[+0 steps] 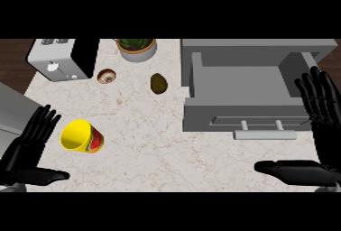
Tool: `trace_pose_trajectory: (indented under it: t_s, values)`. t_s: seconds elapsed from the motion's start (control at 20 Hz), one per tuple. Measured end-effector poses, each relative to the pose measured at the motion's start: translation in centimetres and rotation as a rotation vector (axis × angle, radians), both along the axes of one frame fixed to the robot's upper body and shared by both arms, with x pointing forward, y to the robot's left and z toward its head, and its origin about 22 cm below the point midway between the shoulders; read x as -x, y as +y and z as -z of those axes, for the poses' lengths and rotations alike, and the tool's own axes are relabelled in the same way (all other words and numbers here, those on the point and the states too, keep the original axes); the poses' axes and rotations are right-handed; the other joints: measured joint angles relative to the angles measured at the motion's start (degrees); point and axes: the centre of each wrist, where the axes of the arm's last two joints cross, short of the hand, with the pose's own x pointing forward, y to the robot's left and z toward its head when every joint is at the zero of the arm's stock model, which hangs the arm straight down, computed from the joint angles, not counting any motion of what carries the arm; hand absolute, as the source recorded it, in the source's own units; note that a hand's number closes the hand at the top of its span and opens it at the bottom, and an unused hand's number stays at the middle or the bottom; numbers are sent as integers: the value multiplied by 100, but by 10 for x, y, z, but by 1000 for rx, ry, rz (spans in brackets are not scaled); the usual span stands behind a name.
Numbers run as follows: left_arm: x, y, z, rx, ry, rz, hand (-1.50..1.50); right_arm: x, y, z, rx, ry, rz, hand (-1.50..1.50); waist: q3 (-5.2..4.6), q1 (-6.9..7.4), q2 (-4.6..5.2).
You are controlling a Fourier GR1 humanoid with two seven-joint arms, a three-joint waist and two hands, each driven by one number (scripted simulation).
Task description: Pick up the cup, place it into the drawer and close the drawer
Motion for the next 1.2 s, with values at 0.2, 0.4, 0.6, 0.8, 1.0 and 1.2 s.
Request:
trace_pose_trajectory:
  t_s: [0.2,0.4,0.6,0.8,1.0,1.2]
  values:
    - [3,9,29,-22,23,-19,-150,5,5,-2,-4,4,1,-150,-1,-10,1]
    - [-7,22,45,-15,38,-33,-150,-6,1,1,-1,2,-6,-150,-1,-12,5]
    - [-6,26,67,-27,66,-69,-150,-5,0,4,0,1,-10,-150,-4,-32,10]
    - [-8,32,73,-35,77,-95,-150,-6,-3,6,1,0,-19,-150,-7,-43,14]
    - [-8,32,79,-42,78,-109,-150,-6,0,3,-4,3,-21,-150,-10,-55,19]
    - [-10,24,86,-52,72,-108,-150,-8,5,2,4,3,-26,-150,-17,-84,34]
